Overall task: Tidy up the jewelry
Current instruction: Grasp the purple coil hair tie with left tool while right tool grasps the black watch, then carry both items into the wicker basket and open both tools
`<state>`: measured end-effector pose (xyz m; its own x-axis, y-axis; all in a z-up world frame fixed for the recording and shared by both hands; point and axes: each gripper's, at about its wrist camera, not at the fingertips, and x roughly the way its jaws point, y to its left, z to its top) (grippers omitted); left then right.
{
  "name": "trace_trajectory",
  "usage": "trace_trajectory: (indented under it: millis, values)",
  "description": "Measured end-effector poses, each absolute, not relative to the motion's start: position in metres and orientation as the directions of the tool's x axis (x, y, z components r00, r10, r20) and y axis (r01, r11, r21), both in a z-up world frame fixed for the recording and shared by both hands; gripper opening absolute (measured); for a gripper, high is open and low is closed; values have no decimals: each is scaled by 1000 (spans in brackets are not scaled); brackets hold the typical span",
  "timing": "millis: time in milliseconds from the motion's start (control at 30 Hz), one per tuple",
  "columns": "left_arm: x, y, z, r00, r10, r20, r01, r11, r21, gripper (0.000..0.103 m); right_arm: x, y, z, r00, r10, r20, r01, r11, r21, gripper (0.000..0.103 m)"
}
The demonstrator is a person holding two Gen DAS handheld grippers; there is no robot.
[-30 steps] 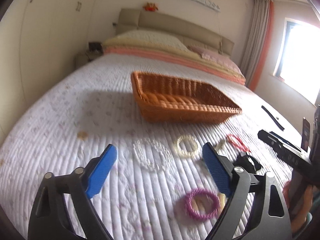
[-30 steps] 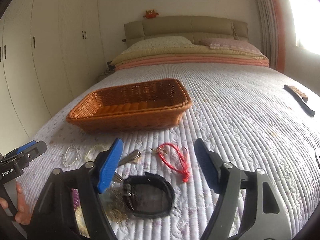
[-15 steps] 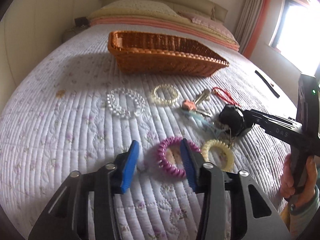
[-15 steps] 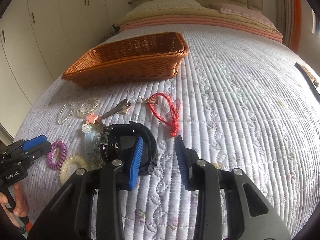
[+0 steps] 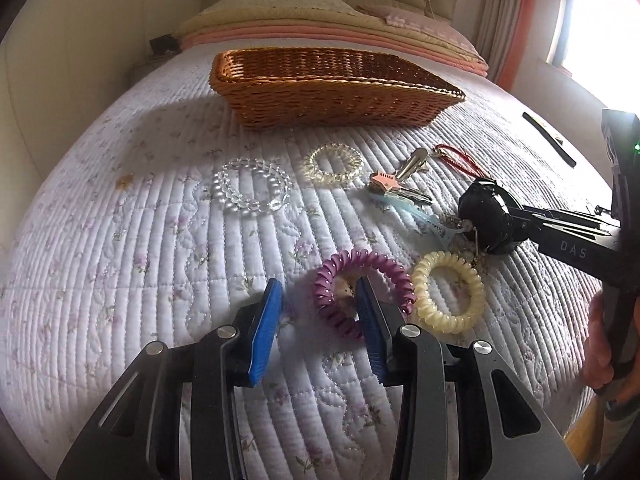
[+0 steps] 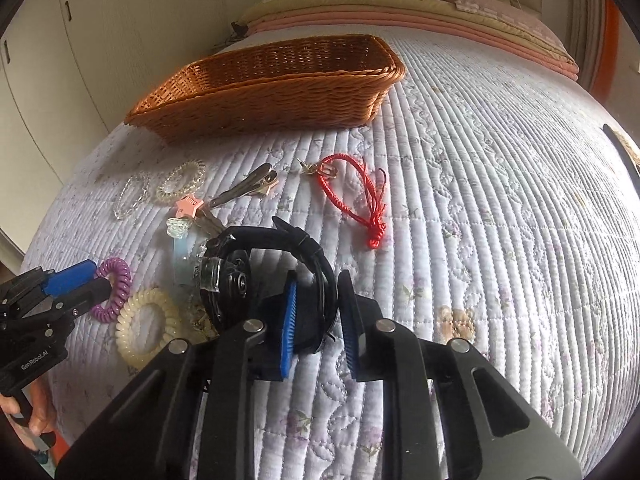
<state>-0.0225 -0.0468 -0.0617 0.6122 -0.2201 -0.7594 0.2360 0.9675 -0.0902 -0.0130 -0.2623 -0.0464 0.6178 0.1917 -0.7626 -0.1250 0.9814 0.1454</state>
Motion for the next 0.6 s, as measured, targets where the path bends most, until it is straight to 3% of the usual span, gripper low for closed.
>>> trace_trajectory:
  millis: [67,133,400,600]
  values:
    - [-23,-47,-62,622,-206,-756,229,971,-76,32,-9,-263,-47,620,193,-761,-117,981,154,12]
    - [-25,-46,-63,635,-183,-750,218,974,-53,10,-11,-264,-47,623,201,-756,-110,979,169,12]
    - [-32,-30,-53,663,-280,-694,230,959,-166,9,-19,-268,-42,658,232,-716,-107,971,216,10]
    - [-37,-30,-30,707,-297,-642,241,954,-176,9,-27,-274,-24,702,259,-663,-107,959,262,10]
